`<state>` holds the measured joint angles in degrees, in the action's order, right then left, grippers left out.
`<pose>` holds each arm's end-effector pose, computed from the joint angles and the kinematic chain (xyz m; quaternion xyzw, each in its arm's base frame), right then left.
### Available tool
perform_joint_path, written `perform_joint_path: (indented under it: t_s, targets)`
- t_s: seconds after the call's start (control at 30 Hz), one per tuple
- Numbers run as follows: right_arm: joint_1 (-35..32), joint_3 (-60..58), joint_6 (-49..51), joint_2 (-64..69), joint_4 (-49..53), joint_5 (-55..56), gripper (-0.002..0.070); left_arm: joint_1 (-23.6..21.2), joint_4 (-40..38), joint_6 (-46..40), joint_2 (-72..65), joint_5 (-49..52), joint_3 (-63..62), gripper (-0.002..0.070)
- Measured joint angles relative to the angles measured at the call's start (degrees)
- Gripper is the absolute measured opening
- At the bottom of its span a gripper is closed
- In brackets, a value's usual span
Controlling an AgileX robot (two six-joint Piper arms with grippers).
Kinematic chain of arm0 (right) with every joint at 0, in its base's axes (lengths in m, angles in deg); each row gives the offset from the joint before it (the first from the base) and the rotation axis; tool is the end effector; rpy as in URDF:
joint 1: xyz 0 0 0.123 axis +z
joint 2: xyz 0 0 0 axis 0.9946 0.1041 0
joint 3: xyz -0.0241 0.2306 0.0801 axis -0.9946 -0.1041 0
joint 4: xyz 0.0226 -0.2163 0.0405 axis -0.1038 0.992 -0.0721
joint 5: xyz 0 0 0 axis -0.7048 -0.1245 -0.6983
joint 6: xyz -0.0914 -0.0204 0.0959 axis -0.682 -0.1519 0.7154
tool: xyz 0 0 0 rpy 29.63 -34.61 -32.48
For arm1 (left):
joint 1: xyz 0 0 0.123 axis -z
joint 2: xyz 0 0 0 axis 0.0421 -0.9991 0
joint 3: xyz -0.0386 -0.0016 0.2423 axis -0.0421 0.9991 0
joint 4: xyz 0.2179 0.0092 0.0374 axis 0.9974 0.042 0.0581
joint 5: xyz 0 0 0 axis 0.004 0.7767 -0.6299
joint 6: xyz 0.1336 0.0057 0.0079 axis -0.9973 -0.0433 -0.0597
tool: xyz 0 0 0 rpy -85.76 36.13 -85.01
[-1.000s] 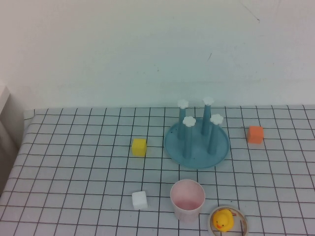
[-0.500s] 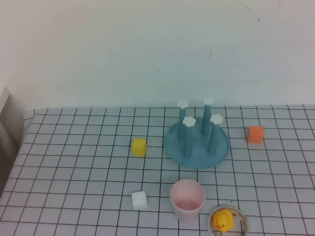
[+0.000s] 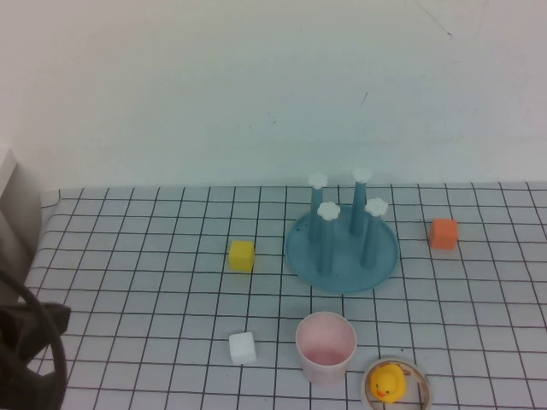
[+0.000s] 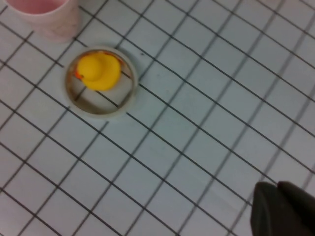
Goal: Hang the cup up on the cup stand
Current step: Pick up the cup from the table
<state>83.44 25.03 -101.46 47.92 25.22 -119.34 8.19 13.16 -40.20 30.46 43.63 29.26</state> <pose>0.1975 0.0245 0.1950 -0.2674 0.9086 0.0111 0.3208 0.1595 -0.0567 0.2792 0.1599 0.8685 -0.1346 0.4494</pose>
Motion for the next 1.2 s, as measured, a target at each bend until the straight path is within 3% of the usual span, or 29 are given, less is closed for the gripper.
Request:
perform_joint_path:
  t_s: [0.13, 0.43, 0.6, 0.7, 0.8, 1.2]
  targets:
    - [3.67, 4.29, -6.54, 9.09, -5.25, 0.85, 0.0047, 0.0, -0.81, -1.83, -0.13, -6.78, 2.11, -0.0001]
    - [23.29, 20.18, -10.53, 33.63, -4.42, 2.65, 0.0085, 0.0, -3.36, -2.89, -0.22, -21.79, 13.04, -0.0001]
    - [30.48, 32.16, -8.41, 45.76, -3.64, 2.72, 0.0222, 0.0, -4.82, -2.89, -0.22, -22.76, 13.3, -0.0001]
    - [31.56, 38.97, -4.5, 52.0, -3.64, 2.28, 0.0342, 0.0, -4.95, -3.16, -0.22, -23.11, 13.3, -0.0001]
    - [31.76, 44.91, -0.69, 58.43, -1.86, 0.23, 0.0397, 0.0, -4.95, -3.94, -0.22, -23.12, 13.3, -0.0001]
    - [31.76, 50.5, 3.98, 69.27, 8.11, 0.31, 0.0414, 0.0, -6.74, -4.16, -0.22, -22.27, 13.4, -0.0002]
